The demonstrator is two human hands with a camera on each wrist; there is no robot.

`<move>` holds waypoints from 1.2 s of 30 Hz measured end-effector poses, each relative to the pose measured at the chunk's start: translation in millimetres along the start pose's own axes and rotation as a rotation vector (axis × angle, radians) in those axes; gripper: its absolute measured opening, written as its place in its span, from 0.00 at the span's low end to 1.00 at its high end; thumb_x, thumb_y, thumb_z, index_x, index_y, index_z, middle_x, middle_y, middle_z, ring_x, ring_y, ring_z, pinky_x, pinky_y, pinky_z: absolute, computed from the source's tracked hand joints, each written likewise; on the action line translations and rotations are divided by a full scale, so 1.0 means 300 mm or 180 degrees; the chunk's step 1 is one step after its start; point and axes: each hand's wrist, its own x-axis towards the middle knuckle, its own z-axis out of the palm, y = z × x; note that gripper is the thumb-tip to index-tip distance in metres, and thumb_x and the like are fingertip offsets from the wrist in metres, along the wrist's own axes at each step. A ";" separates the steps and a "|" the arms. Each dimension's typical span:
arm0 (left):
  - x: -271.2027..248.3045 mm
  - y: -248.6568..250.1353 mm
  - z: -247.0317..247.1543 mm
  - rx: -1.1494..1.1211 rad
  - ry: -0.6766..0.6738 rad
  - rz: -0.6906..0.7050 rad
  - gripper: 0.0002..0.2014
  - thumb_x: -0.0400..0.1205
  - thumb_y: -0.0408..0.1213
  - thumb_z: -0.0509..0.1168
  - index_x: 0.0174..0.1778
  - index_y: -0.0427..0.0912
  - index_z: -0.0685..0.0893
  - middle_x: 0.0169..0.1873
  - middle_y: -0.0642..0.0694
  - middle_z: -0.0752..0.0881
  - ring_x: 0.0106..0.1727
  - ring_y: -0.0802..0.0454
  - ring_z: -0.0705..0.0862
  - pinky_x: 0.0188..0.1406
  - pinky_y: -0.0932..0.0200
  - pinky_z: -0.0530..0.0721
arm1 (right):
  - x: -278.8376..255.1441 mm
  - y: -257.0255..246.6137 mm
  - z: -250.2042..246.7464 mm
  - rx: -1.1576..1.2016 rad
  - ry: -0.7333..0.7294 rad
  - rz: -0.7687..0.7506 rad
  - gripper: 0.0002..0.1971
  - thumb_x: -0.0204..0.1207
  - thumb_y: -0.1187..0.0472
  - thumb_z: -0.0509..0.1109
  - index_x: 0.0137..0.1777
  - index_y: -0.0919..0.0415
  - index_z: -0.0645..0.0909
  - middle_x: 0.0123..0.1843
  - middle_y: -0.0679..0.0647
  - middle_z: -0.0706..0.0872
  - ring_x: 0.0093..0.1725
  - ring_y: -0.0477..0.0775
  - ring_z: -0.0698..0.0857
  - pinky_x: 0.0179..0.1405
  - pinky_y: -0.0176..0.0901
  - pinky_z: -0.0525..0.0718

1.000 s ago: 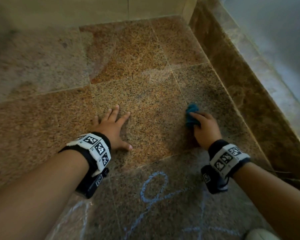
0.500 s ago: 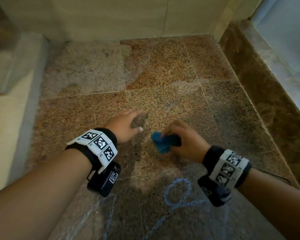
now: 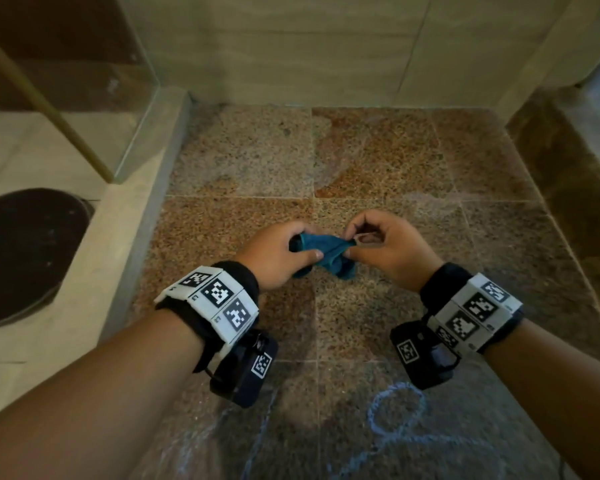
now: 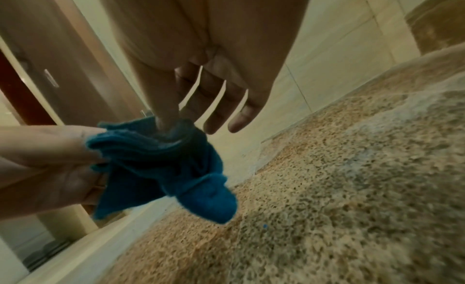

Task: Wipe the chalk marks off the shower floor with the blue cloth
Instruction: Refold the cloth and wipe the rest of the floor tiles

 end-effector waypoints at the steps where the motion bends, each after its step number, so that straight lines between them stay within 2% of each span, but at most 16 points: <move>1: -0.005 -0.005 -0.003 -0.0053 0.0085 -0.0023 0.11 0.84 0.44 0.66 0.59 0.45 0.82 0.49 0.46 0.86 0.47 0.49 0.84 0.39 0.66 0.77 | 0.001 -0.002 0.004 0.0079 0.0116 0.0043 0.12 0.73 0.72 0.72 0.39 0.54 0.77 0.41 0.49 0.83 0.39 0.40 0.82 0.44 0.37 0.80; 3: -0.012 -0.012 -0.010 -0.0220 0.0159 -0.0099 0.11 0.85 0.46 0.64 0.57 0.44 0.81 0.45 0.46 0.85 0.47 0.46 0.84 0.46 0.55 0.80 | 0.002 0.009 -0.004 0.0205 0.0424 0.0110 0.11 0.75 0.70 0.70 0.38 0.55 0.76 0.40 0.54 0.83 0.38 0.44 0.82 0.43 0.39 0.79; 5: -0.012 -0.017 -0.018 -0.0444 0.0200 -0.0167 0.11 0.86 0.46 0.62 0.59 0.45 0.81 0.50 0.46 0.86 0.51 0.45 0.85 0.55 0.46 0.83 | 0.002 0.025 -0.024 0.0175 0.0677 0.0161 0.10 0.76 0.68 0.70 0.39 0.53 0.76 0.43 0.63 0.84 0.44 0.60 0.84 0.47 0.53 0.81; 7: -0.011 -0.020 -0.026 -0.0680 0.0229 -0.0212 0.13 0.86 0.45 0.62 0.60 0.42 0.82 0.53 0.43 0.87 0.54 0.44 0.85 0.60 0.42 0.82 | -0.002 0.029 -0.034 0.0200 0.0658 0.0139 0.09 0.77 0.66 0.69 0.42 0.51 0.76 0.48 0.67 0.85 0.51 0.69 0.83 0.51 0.59 0.82; 11: -0.005 -0.016 -0.027 -0.0919 0.0108 -0.0156 0.10 0.85 0.46 0.63 0.55 0.44 0.84 0.51 0.44 0.88 0.55 0.44 0.86 0.60 0.47 0.81 | -0.002 0.028 -0.009 -0.0119 0.0182 -0.0046 0.11 0.78 0.59 0.69 0.55 0.42 0.77 0.58 0.45 0.85 0.56 0.45 0.84 0.55 0.39 0.81; 13: -0.005 -0.012 -0.023 -0.1003 0.0042 -0.0145 0.08 0.85 0.45 0.63 0.54 0.48 0.84 0.52 0.46 0.89 0.56 0.48 0.87 0.64 0.45 0.81 | 0.003 0.024 0.013 -0.0093 -0.0085 0.0029 0.16 0.73 0.50 0.72 0.58 0.35 0.74 0.61 0.39 0.82 0.60 0.41 0.82 0.57 0.40 0.82; 15: -0.006 -0.010 -0.021 -0.1120 0.0054 -0.0101 0.06 0.85 0.44 0.63 0.54 0.49 0.84 0.53 0.46 0.89 0.56 0.48 0.87 0.66 0.42 0.81 | 0.007 0.027 0.033 -0.0241 -0.0139 0.0072 0.19 0.69 0.48 0.75 0.57 0.33 0.74 0.59 0.41 0.83 0.58 0.43 0.83 0.56 0.44 0.83; 18: -0.008 -0.010 -0.022 -0.1211 0.0100 -0.0010 0.06 0.84 0.39 0.66 0.55 0.45 0.83 0.53 0.41 0.87 0.55 0.47 0.86 0.63 0.45 0.83 | 0.014 0.031 0.043 -0.0420 0.0062 0.0093 0.10 0.75 0.59 0.73 0.51 0.44 0.78 0.48 0.44 0.86 0.49 0.44 0.85 0.47 0.42 0.84; 21: -0.011 -0.029 -0.025 -0.1129 0.0178 0.0003 0.09 0.80 0.33 0.71 0.53 0.43 0.81 0.42 0.44 0.83 0.46 0.49 0.85 0.48 0.57 0.84 | 0.021 0.048 0.037 -0.0202 0.0312 0.0339 0.05 0.79 0.62 0.68 0.47 0.50 0.80 0.41 0.46 0.87 0.42 0.46 0.85 0.37 0.41 0.82; 23: -0.010 -0.055 -0.023 -0.1088 0.0235 -0.0029 0.07 0.79 0.30 0.71 0.48 0.44 0.81 0.38 0.48 0.81 0.43 0.51 0.83 0.44 0.63 0.82 | 0.027 0.065 0.025 0.0025 0.0530 0.0566 0.04 0.80 0.63 0.66 0.49 0.52 0.80 0.44 0.52 0.88 0.45 0.52 0.86 0.43 0.51 0.86; 25: -0.012 -0.073 -0.019 -0.1011 0.0261 -0.0036 0.06 0.80 0.31 0.70 0.44 0.47 0.82 0.37 0.49 0.79 0.43 0.50 0.81 0.46 0.59 0.79 | 0.027 0.080 0.021 0.0216 0.0600 0.0669 0.05 0.80 0.64 0.66 0.50 0.53 0.80 0.49 0.55 0.88 0.50 0.56 0.86 0.50 0.56 0.86; 27: -0.009 -0.079 -0.013 -0.0950 0.0255 0.0037 0.07 0.81 0.32 0.69 0.43 0.50 0.82 0.38 0.50 0.78 0.42 0.50 0.79 0.46 0.55 0.78 | 0.025 0.095 0.019 -0.0051 0.0670 0.0650 0.06 0.80 0.63 0.66 0.50 0.50 0.81 0.50 0.54 0.87 0.52 0.55 0.85 0.50 0.54 0.87; 30: -0.009 -0.063 -0.016 -0.0806 0.0186 0.0176 0.08 0.83 0.34 0.67 0.44 0.55 0.80 0.42 0.54 0.78 0.42 0.55 0.79 0.43 0.62 0.77 | 0.022 0.100 0.007 -0.0376 0.0863 0.0596 0.10 0.81 0.65 0.64 0.51 0.49 0.83 0.50 0.53 0.87 0.52 0.52 0.85 0.49 0.49 0.87; 32: -0.007 -0.055 -0.014 -0.0584 -0.0164 0.0259 0.08 0.82 0.35 0.68 0.46 0.55 0.81 0.44 0.55 0.79 0.45 0.58 0.79 0.49 0.61 0.77 | 0.023 0.101 -0.002 -0.0225 0.0971 0.0576 0.12 0.82 0.68 0.61 0.53 0.54 0.83 0.49 0.56 0.88 0.48 0.48 0.86 0.45 0.45 0.86; 34: -0.020 -0.044 -0.001 -0.0425 -0.0767 0.0200 0.08 0.80 0.36 0.71 0.49 0.55 0.83 0.47 0.55 0.81 0.47 0.59 0.81 0.54 0.59 0.78 | 0.021 0.086 0.000 0.0260 0.0941 0.0539 0.13 0.83 0.72 0.56 0.53 0.60 0.82 0.42 0.59 0.87 0.37 0.47 0.85 0.34 0.37 0.82; 36: -0.032 -0.044 0.016 -0.0394 -0.1162 0.0115 0.09 0.78 0.39 0.73 0.51 0.55 0.85 0.52 0.53 0.84 0.51 0.57 0.84 0.54 0.65 0.79 | 0.022 0.067 0.002 0.0850 0.0852 0.0512 0.14 0.83 0.74 0.53 0.50 0.60 0.79 0.39 0.58 0.85 0.32 0.51 0.83 0.27 0.37 0.81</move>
